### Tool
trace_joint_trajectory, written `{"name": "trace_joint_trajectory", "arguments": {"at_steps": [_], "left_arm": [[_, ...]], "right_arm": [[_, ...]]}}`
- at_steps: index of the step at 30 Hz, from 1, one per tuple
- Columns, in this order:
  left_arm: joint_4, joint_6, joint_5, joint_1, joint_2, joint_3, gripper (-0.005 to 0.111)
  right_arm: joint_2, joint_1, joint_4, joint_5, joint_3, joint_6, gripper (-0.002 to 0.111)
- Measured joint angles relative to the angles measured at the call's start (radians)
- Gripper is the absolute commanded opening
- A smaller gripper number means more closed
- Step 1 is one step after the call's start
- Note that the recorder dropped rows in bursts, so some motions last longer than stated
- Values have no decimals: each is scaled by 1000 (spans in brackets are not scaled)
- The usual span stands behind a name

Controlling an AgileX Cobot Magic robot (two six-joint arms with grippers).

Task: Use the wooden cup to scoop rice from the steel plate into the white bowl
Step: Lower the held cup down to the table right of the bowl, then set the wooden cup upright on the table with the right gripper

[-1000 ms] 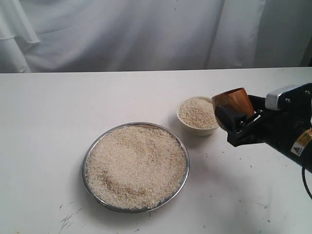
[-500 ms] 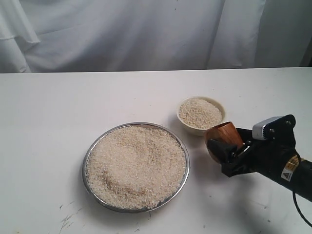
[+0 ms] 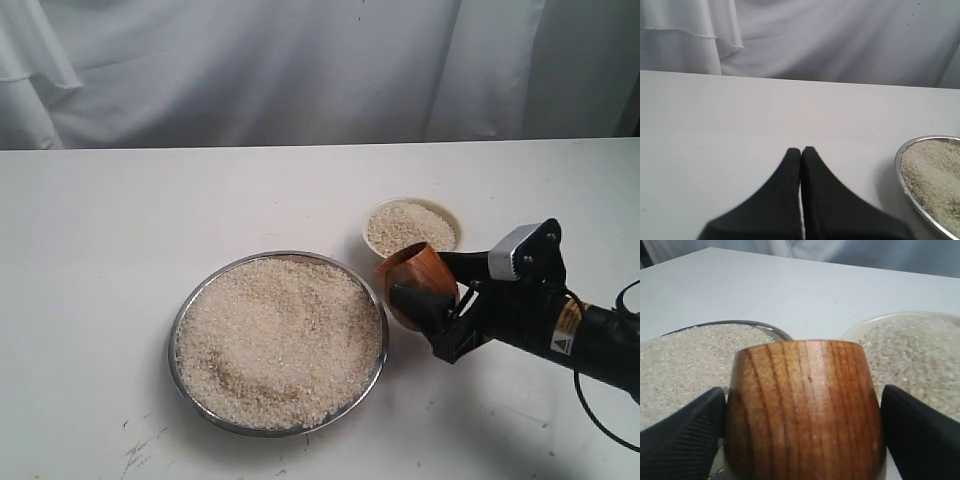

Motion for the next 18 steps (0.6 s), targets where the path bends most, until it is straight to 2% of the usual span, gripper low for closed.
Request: {"name": "trace_joint_trajectory", "arguments": {"at_steps": [18], "left_arm": [[0, 0, 0, 0, 0, 0, 0]], "right_arm": [[73, 0, -5, -6, -30, 8, 0]]}}
